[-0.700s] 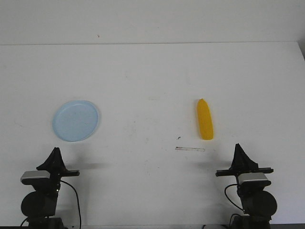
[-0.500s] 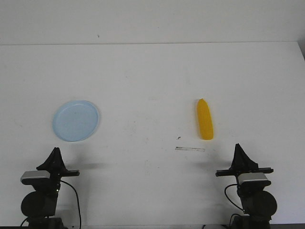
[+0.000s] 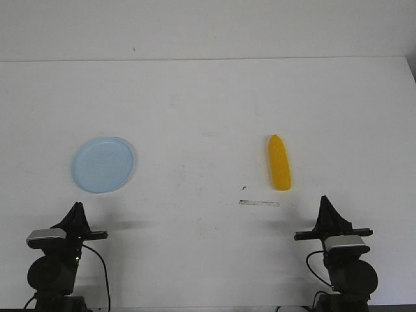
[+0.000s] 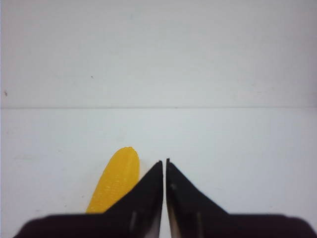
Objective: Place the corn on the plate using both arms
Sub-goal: 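Reach the left gripper forward toward the edge of the light blue plate, then push the light blue plate with the left gripper toward the corn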
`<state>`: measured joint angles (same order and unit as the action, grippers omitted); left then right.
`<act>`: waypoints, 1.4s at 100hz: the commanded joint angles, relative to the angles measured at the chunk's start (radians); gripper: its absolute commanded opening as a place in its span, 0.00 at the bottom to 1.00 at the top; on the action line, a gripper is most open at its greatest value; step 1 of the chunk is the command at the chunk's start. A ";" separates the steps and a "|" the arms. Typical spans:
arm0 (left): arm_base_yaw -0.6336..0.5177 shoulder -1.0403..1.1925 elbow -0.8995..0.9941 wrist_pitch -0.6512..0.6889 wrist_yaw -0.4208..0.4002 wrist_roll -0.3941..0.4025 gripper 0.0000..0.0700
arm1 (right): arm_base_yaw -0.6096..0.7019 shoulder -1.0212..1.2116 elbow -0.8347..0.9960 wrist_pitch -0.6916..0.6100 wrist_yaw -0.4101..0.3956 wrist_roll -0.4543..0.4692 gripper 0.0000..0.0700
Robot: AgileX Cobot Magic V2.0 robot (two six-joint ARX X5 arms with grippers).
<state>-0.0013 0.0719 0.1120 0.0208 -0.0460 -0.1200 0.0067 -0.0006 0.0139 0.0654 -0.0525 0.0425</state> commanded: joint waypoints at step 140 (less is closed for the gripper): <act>0.237 1.250 1.033 -0.713 0.257 -0.067 0.00 | 0.001 0.002 -0.001 0.012 0.000 0.010 0.02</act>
<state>0.1989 1.2789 1.1004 -0.6758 0.2005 -0.1978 0.0067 -0.0006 0.0139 0.0654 -0.0525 0.0425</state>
